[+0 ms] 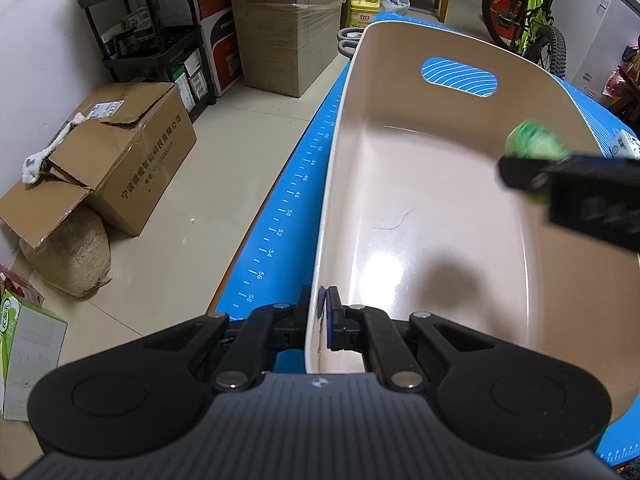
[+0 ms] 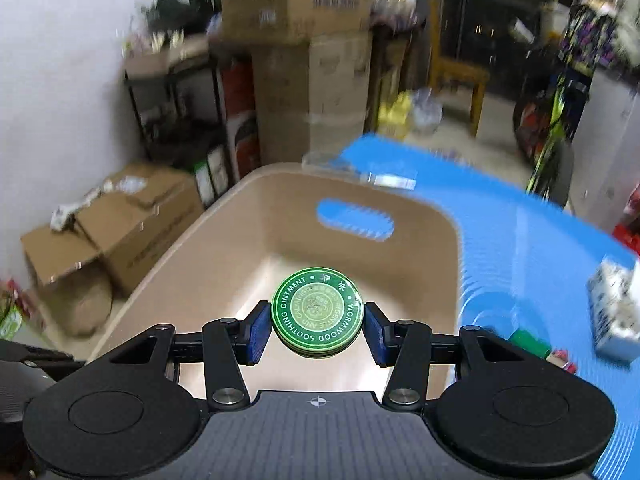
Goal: Organize rigid objects
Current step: 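Carry the green tin into the bin and release it with the right gripper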
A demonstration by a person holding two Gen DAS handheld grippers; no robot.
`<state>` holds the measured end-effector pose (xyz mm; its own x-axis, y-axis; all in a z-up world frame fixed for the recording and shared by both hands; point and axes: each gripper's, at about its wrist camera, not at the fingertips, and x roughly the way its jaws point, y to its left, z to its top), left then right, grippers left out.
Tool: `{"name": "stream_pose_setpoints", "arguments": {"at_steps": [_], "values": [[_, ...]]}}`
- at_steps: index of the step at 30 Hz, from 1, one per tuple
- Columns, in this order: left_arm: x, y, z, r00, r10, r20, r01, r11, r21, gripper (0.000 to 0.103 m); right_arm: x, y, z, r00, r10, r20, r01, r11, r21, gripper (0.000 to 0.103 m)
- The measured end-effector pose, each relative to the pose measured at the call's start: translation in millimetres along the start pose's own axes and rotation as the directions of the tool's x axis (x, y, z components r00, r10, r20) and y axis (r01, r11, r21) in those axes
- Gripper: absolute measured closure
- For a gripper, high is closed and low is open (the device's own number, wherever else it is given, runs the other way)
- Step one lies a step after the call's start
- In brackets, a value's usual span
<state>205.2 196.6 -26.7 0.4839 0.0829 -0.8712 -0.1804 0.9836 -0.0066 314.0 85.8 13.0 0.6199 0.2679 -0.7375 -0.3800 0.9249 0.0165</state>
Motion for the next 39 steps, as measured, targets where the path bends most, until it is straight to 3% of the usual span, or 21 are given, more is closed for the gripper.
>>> {"name": "stream_pose_setpoints", "arguments": {"at_steps": [8,23,29,39], "values": [[1,-1,0,1.0,0.0,0.0,0.0,1.0,0.0,0.095,44,14,-10,0.986,-0.03,-0.164,0.027,0.999,-0.018,0.049],[2,-2,0,1.0,0.001,0.0,-0.001,1.0,0.001,0.095,76,14,-20,0.926,-0.063,-0.373,0.053,0.998,-0.038,0.049],[2,-2,-1,1.0,-0.001,-0.002,0.001,1.0,0.003,0.095,76,12,-18,0.93,-0.072,-0.36,0.062,0.997,-0.038,0.039],[3,-1,-1,1.0,-0.001,-0.003,0.001,1.0,0.004,0.095,20,-1,-9,0.981,-0.027,-0.193,0.026,1.0,-0.012,0.034]]}}
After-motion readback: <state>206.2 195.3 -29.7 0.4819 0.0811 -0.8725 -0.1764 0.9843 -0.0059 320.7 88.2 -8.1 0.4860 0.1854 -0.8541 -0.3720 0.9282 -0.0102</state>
